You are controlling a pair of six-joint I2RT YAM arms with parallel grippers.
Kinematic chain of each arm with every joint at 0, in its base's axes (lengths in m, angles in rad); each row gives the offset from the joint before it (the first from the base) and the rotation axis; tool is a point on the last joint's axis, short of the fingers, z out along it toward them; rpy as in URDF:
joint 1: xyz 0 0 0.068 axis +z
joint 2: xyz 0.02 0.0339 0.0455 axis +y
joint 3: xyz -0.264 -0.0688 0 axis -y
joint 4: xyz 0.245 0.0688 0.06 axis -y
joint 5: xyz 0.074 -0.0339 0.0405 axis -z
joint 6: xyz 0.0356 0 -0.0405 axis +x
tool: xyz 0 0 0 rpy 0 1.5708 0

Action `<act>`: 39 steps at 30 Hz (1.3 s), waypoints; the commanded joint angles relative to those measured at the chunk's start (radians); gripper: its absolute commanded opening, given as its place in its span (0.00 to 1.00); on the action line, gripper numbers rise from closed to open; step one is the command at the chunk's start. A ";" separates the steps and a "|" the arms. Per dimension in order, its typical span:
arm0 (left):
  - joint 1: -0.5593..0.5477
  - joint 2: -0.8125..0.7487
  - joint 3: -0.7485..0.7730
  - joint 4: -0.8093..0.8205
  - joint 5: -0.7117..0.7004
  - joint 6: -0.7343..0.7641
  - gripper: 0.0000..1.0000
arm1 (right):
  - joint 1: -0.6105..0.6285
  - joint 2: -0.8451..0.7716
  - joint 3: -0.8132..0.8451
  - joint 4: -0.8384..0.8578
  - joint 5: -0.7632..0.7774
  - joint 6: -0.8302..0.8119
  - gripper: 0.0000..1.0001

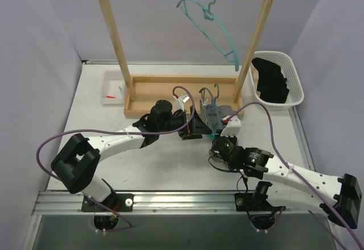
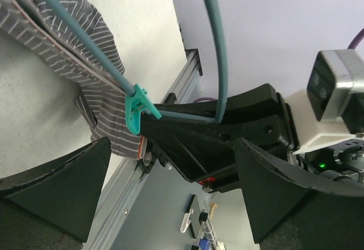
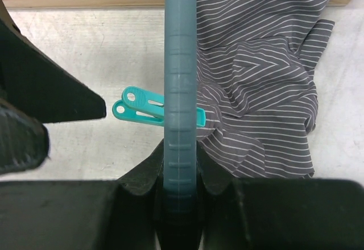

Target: Remove the underwear clipped to the hanger

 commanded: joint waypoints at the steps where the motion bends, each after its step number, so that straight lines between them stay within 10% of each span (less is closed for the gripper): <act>1: -0.014 0.020 0.005 -0.003 0.034 0.026 1.00 | 0.007 0.015 0.049 0.017 0.086 0.009 0.00; 20: -0.030 0.160 0.080 0.064 0.039 -0.028 0.80 | 0.124 0.097 0.063 0.010 0.203 -0.015 0.00; 30: -0.029 0.137 0.052 0.073 0.065 -0.034 0.44 | 0.130 0.084 0.049 -0.008 0.262 0.006 0.00; 35: -0.029 0.136 0.036 0.075 0.082 -0.029 0.04 | 0.130 0.087 0.051 -0.016 0.276 0.019 0.00; 39: -0.023 0.122 0.019 0.087 0.080 -0.029 0.02 | 0.130 0.082 0.049 -0.019 0.279 0.023 0.00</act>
